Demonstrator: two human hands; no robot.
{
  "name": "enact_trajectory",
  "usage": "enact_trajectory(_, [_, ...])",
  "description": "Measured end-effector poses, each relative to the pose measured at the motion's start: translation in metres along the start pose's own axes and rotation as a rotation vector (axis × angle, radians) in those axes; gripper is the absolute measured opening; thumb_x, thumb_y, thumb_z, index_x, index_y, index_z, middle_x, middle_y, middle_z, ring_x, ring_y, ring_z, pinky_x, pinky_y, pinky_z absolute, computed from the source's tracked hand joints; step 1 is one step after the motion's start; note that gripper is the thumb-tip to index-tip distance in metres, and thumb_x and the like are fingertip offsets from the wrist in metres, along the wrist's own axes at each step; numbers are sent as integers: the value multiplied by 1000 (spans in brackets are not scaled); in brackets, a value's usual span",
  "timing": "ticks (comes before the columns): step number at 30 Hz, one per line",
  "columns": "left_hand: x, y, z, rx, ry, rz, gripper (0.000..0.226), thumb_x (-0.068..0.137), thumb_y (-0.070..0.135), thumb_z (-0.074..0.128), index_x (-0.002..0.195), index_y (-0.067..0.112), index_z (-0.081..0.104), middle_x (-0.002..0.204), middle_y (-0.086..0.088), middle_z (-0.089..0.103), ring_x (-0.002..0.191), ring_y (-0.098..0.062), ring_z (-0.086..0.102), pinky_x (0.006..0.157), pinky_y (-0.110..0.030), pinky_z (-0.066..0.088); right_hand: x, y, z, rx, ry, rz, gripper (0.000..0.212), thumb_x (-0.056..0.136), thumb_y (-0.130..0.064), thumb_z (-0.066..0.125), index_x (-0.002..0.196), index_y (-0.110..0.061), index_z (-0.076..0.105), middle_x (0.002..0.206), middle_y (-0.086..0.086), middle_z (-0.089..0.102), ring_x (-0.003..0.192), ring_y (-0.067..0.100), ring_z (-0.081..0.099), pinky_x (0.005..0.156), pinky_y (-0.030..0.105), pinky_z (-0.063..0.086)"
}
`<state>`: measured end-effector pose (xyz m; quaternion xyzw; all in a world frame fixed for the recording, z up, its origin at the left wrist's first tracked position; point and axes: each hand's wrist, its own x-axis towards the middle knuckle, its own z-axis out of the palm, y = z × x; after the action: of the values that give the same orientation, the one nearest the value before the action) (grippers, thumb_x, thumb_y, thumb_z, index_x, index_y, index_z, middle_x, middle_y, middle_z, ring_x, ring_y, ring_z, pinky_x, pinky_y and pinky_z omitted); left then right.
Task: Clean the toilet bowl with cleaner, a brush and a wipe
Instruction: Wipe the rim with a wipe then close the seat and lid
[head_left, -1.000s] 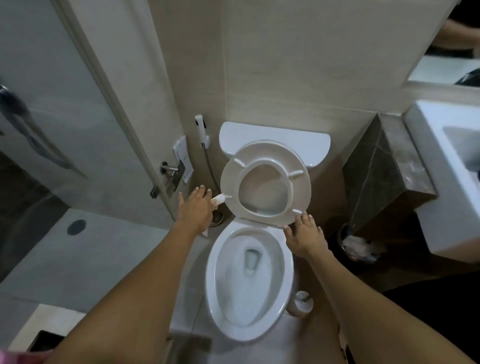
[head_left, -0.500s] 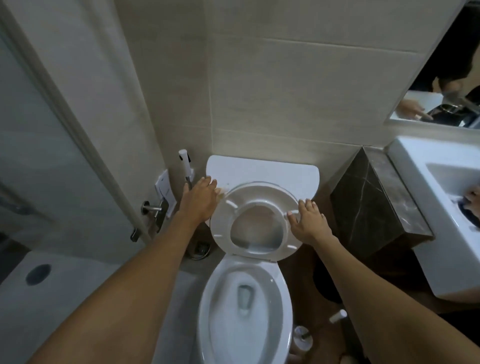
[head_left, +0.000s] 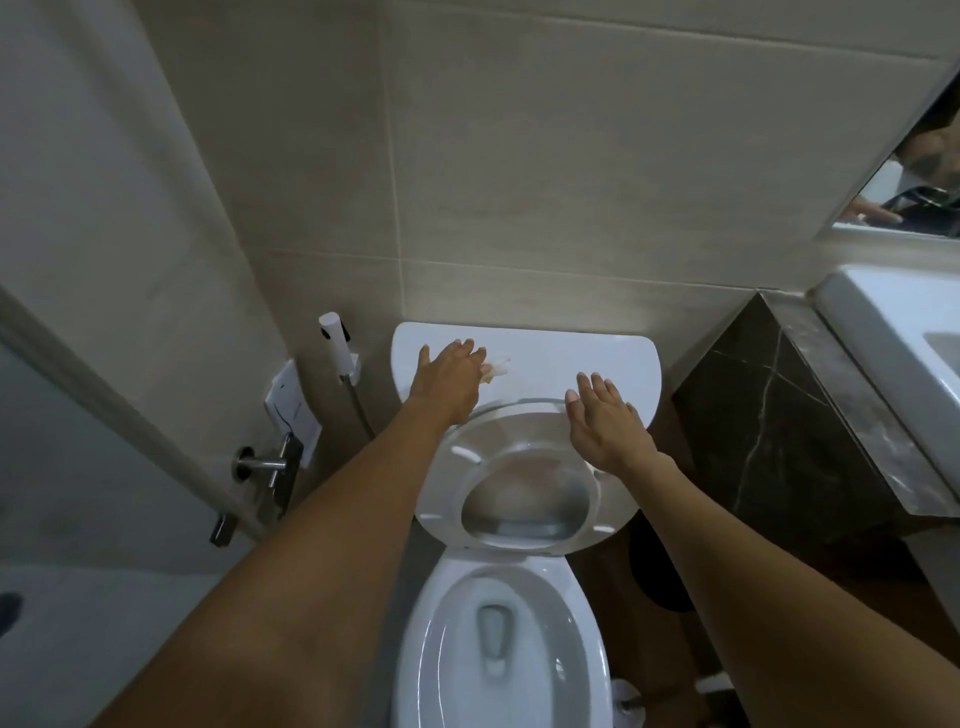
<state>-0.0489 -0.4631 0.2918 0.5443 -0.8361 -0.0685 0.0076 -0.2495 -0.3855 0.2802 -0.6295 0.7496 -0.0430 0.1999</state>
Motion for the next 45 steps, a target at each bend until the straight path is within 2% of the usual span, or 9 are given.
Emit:
enact_trajectory(8, [-12, 19, 28, -202, -87, 95, 45, 105, 25, 23, 149, 17, 27, 157, -1, 24, 145, -17, 15, 116, -43, 5, -2, 10, 15, 80, -7, -24, 59, 102, -47, 12, 153, -17, 15, 162, 1, 8, 149, 20, 4, 121, 44, 9])
enact_trajectory(14, [-40, 23, 35, -346, -88, 117, 46, 105, 30, 19, 149, 22, 28, 147, -6, 42, 132, -29, 41, 111, -44, 24, -22, 12, 19, 77, -14, -47, 59, 102, -46, 14, 153, -16, 13, 161, 3, 9, 149, 20, 6, 121, 44, 10])
enact_trajectory(18, [-71, 30, 41, -398, -43, 138, 47, 104, 34, 20, 150, 23, 25, 149, -2, 39, 133, -25, 40, 111, -45, 28, -51, 16, 25, 37, 2, -89, 59, 102, -46, 15, 154, -17, 11, 161, 3, 9, 149, 20, 7, 121, 42, 13])
enact_trajectory(26, [-152, 46, 62, -341, -4, 168, 50, 103, 35, 29, 150, 23, 22, 152, 3, 34, 140, -17, 29, 112, -41, 20, -132, 23, 54, -72, 71, -168, 59, 103, -43, 19, 154, -15, 9, 161, 4, 7, 149, 19, 5, 119, 41, 9])
enact_trajectory(31, [-216, 61, 90, -357, 65, 151, 49, 102, 30, 34, 149, 23, 25, 150, 0, 36, 140, -18, 29, 113, -39, 21, -187, 37, 88, -211, 116, -246, 59, 103, -43, 19, 153, -13, 11, 161, 7, 7, 149, 20, 5, 119, 42, 7])
enact_trajectory(34, [-250, 68, 116, -384, 106, 145, 54, 100, 39, 23, 149, 17, 25, 153, -5, 31, 143, -22, 24, 113, -36, 19, -214, 46, 113, -221, 164, -300, 74, 94, -52, 9, 150, -6, 26, 157, 14, 22, 146, 27, 22, 116, 47, 18])
enact_trajectory(36, [-272, 71, 136, -368, 126, 157, 66, 96, 52, 11, 150, 15, 22, 155, -6, 26, 144, -22, 20, 114, -37, 18, -229, 53, 133, -219, 205, -323, 76, 94, -53, 11, 146, -3, 35, 153, 17, 31, 141, 31, 32, 113, 50, 26])
enact_trajectory(40, [-316, 76, 173, -299, 106, 158, 70, 94, 55, 8, 151, 16, 18, 157, -2, 20, 145, -19, 16, 114, -36, 12, -262, 70, 180, -229, 254, -366, 72, 99, -52, 6, 147, -5, 32, 153, 16, 32, 141, 32, 32, 113, 49, 22])
enact_trajectory(45, [-365, 78, 228, -97, 103, 233, 61, 99, 46, 18, 148, 12, 23, 153, -7, 31, 140, -23, 30, 109, -49, 28, -302, 94, 248, -313, 322, -441, 65, 97, -48, 27, 147, -6, 25, 153, 16, 32, 140, 31, 33, 114, 47, 17])
